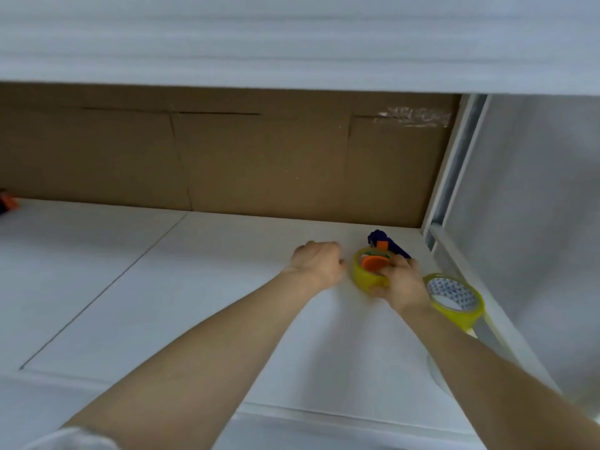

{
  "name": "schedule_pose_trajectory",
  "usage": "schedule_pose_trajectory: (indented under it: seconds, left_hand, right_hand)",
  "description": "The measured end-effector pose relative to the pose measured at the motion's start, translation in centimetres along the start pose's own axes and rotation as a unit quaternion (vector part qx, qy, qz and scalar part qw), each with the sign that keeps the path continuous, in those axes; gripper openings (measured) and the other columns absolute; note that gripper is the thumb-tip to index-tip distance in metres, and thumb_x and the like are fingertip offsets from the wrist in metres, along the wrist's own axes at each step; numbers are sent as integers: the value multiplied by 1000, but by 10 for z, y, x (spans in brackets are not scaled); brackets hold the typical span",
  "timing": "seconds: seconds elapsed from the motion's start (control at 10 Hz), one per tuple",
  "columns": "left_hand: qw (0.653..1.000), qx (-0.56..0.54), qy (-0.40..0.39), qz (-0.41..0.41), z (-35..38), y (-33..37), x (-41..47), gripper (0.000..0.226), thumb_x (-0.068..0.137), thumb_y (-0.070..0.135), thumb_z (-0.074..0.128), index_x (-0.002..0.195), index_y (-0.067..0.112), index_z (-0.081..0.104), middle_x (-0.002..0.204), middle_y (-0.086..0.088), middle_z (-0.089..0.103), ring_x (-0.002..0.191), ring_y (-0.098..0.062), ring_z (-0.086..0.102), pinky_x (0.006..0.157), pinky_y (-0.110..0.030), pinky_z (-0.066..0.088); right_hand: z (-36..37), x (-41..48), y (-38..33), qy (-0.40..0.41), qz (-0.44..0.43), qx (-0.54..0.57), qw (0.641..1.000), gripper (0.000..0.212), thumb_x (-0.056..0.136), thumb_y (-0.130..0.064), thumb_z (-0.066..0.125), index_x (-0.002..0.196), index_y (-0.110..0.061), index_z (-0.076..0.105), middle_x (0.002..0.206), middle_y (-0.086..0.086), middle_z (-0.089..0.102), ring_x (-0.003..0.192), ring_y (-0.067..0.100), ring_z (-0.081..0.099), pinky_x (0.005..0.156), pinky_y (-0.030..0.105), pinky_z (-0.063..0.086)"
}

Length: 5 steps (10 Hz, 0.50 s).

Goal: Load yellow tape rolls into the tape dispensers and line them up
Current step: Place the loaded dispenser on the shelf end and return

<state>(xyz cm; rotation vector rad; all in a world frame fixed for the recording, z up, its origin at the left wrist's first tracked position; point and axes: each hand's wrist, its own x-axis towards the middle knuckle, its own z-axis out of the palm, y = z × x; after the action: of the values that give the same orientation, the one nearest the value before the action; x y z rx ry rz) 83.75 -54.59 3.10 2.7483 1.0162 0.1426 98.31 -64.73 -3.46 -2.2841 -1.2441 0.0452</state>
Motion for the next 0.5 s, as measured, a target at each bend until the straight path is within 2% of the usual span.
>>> schedule_pose_trajectory:
  seconds: [0.1, 0.2, 0.3, 0.4, 0.5]
  left_hand:
    - [1000, 4, -10, -24, 5, -6, 0, 42, 95, 35, 37, 131, 15, 49, 132, -8, 58, 121, -30, 49, 97, -36, 42]
    - [999, 2, -16, -38, 7, -10, 2, 43, 95, 35, 37, 131, 13, 49, 131, -8, 58, 121, -29, 49, 98, -36, 43]
    - [999, -2, -15, -43, 8, -9, 2, 43, 95, 35, 37, 131, 14, 49, 131, -8, 57, 122, -28, 48, 99, -36, 43]
    - [999, -2, -18, -51, 11, -11, -2, 43, 95, 35, 38, 132, 15, 48, 133, -6, 57, 124, -27, 47, 100, -36, 42]
    - [998, -3, -18, -57, 11, -15, -9, 43, 95, 35, 38, 132, 14, 48, 133, -6, 57, 125, -27, 46, 100, -35, 42]
  right_hand:
    - [20, 6, 10, -29, -35, -218, 975, 44, 87, -33, 58, 129, -26, 51, 141, 6, 43, 124, 23, 38, 100, 27, 33]
    - [18, -1, -1, -23, -14, -246, 969, 50, 92, -41, 45, 139, -24, 37, 142, 7, 40, 127, 30, 35, 102, 39, 29]
    - [17, -6, 0, -38, 0, -214, 976, 53, 98, -38, 31, 145, -15, 21, 150, 10, 30, 134, 31, 33, 110, 40, 25]
    - [15, -6, 0, -75, 3, -215, 974, 59, 98, -39, 26, 148, -11, 10, 156, 11, 19, 144, 27, 18, 117, 42, 13]
    - [8, -10, -2, -108, 14, -212, 971, 66, 97, -45, 24, 149, -10, 2, 159, 9, 7, 147, 25, 7, 119, 43, 2]
